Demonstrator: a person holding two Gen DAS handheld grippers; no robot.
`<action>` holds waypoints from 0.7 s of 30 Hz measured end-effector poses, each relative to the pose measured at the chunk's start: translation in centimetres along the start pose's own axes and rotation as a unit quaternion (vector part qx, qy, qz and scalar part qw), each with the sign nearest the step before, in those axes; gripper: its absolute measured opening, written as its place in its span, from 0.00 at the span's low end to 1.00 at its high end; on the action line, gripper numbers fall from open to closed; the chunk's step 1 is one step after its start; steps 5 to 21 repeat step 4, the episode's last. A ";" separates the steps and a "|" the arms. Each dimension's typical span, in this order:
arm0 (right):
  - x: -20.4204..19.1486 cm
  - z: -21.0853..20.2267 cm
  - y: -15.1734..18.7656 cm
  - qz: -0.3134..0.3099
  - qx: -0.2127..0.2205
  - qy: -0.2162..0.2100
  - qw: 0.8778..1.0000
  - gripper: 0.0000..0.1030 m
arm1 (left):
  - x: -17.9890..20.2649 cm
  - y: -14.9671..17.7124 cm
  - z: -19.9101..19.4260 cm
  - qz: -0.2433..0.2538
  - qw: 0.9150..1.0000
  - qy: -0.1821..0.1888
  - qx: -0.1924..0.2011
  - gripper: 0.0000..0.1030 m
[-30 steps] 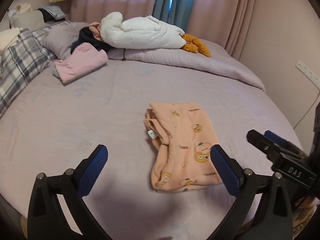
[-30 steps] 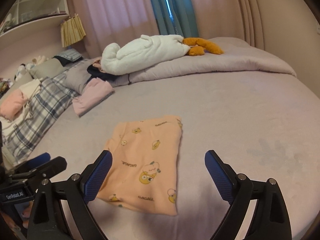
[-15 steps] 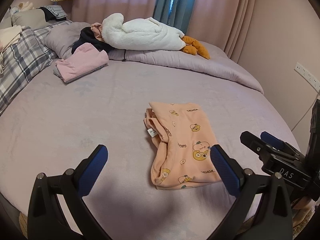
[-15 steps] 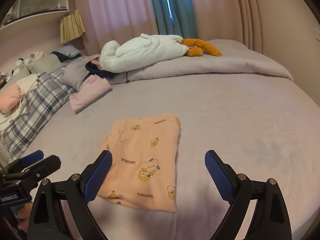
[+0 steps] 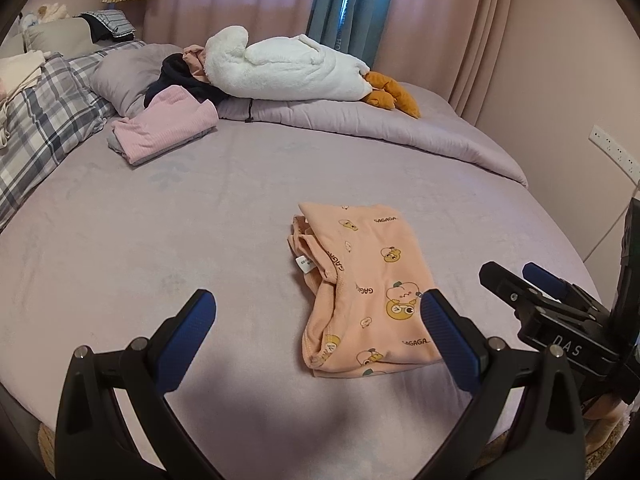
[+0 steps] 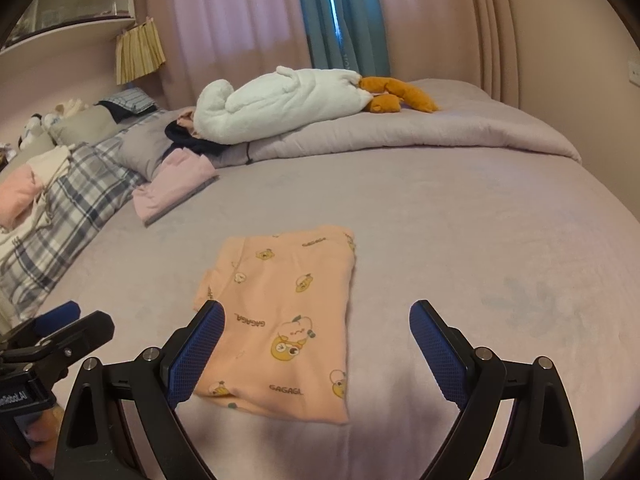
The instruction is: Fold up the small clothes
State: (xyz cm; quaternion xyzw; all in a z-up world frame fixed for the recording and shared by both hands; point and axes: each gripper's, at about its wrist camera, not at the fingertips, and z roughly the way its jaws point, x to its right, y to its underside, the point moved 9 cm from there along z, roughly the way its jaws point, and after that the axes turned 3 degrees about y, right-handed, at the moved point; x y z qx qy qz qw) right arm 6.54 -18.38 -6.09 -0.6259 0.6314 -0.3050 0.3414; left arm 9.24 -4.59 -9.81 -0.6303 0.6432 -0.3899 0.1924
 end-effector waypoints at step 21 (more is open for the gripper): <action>-0.1 -0.1 0.0 -0.001 0.001 0.000 1.000 0.91 | 0.0 0.0 -0.1 -0.002 1.000 0.003 -0.001 1.00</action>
